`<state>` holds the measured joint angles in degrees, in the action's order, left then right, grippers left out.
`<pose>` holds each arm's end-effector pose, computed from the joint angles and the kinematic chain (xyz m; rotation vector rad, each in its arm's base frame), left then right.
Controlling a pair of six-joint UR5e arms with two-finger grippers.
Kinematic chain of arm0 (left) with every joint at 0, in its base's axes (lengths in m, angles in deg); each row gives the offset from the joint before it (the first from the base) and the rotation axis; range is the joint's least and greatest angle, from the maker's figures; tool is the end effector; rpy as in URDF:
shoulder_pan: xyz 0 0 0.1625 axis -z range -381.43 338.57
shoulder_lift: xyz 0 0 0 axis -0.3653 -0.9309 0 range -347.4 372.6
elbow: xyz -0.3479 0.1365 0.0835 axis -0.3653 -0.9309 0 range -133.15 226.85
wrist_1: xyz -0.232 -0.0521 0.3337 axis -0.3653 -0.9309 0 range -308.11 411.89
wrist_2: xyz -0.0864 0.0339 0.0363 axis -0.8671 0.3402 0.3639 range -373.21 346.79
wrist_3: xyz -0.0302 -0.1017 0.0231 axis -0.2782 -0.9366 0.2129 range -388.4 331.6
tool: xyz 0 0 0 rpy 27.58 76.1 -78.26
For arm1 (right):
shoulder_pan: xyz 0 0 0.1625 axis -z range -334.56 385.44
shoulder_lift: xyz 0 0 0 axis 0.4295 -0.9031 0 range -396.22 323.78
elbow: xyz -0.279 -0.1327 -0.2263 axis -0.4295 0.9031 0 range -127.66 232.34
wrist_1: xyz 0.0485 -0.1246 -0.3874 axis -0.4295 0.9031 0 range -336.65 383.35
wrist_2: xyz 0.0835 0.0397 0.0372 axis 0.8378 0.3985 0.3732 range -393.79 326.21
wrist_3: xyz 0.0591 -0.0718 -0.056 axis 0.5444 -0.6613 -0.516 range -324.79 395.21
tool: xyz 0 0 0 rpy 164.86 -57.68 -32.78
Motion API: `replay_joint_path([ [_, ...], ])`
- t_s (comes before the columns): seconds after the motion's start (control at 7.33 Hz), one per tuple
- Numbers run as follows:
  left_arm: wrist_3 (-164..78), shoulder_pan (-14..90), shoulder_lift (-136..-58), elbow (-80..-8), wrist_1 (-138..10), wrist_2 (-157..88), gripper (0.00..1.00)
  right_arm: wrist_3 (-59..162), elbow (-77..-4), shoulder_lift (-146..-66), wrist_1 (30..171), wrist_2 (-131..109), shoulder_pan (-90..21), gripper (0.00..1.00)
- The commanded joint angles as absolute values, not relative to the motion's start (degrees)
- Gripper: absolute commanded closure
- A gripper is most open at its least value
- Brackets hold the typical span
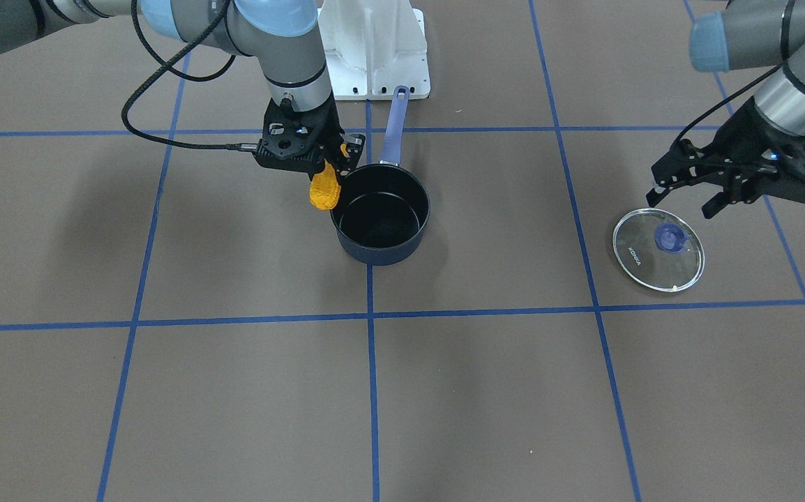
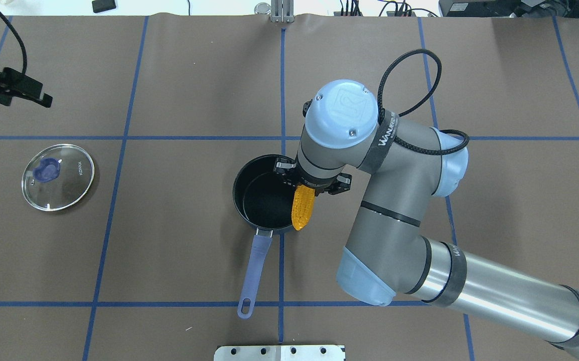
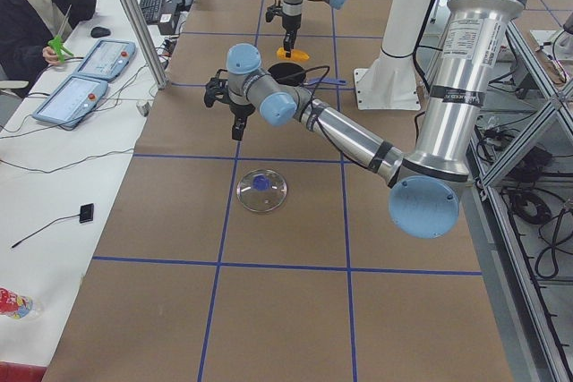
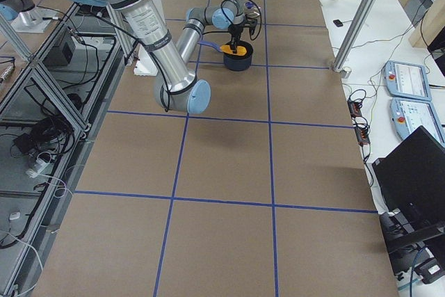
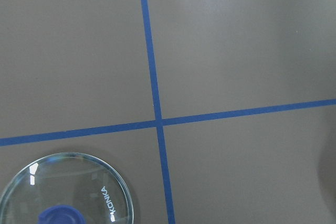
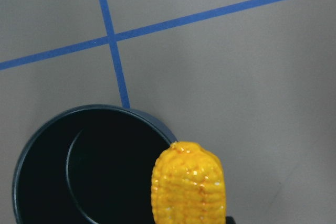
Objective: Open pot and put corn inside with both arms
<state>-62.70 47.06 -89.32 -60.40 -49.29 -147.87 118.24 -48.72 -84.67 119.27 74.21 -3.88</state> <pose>0.1463 -0.5263 0.3426 0.2400 0.9689 0.0699 -0.5029 -0.3969 0.1395 -0.0302 -0.8619 0.2375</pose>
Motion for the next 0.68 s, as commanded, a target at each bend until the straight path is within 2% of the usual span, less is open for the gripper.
replay_joint_path([
  [0.0,-48.8,54.7,-91.5,-57.0,-41.9,-150.1,0.02,119.8,-46.8,-84.4,116.6,72.6,-1.8,1.0],
  [0.55,-32.2,62.8,-91.7,-48.9,-41.8,-154.7,0.02,119.9,-41.9,-79.3,116.6,71.9,-1.2,1.0],
])
